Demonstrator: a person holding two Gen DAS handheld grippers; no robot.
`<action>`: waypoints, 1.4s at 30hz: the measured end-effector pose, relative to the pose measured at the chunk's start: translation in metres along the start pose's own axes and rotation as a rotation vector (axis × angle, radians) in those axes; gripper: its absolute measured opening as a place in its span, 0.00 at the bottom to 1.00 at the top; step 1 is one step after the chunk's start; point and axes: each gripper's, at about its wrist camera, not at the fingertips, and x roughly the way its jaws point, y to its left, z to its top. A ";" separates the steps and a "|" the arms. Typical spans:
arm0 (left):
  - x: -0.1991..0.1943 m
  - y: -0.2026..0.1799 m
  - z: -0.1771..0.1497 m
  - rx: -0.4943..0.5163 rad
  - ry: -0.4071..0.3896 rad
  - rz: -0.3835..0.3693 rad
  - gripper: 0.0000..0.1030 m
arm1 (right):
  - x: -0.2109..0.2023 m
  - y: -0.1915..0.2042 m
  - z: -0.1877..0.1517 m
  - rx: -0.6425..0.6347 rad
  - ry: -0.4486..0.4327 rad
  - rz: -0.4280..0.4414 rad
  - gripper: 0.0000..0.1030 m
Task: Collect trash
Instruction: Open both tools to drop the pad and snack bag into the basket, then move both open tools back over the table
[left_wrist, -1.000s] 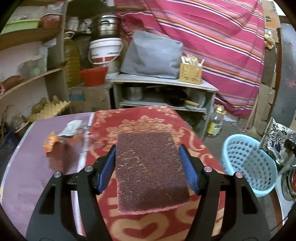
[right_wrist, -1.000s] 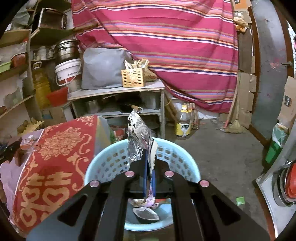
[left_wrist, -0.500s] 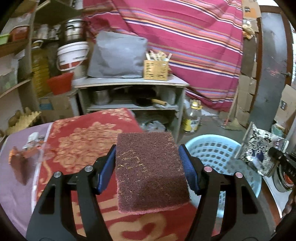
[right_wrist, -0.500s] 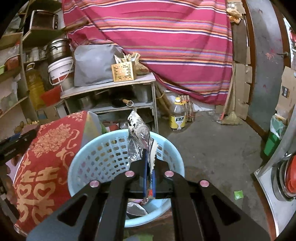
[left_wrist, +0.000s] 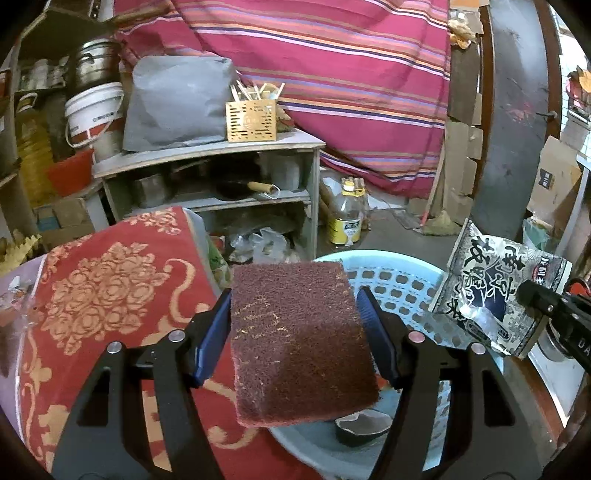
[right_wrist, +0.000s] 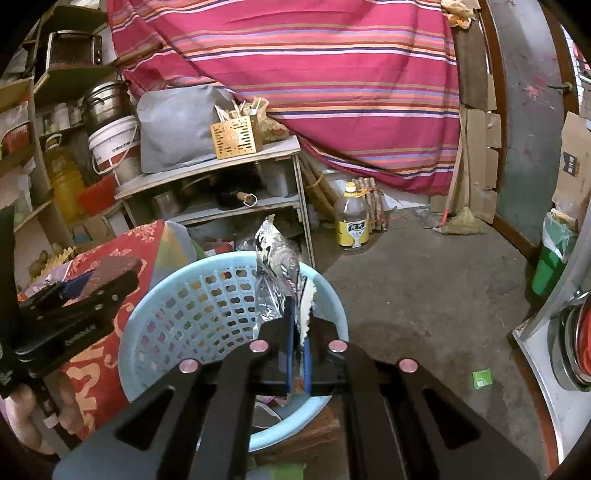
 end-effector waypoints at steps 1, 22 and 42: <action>0.003 -0.001 0.000 -0.003 0.010 -0.013 0.67 | 0.001 -0.001 0.000 0.003 0.002 -0.001 0.04; -0.061 0.082 -0.003 -0.079 -0.098 0.215 0.95 | 0.013 0.048 0.001 -0.089 0.025 0.009 0.07; -0.153 0.223 -0.026 -0.218 -0.142 0.383 0.95 | -0.016 0.126 0.011 -0.119 -0.047 -0.007 0.81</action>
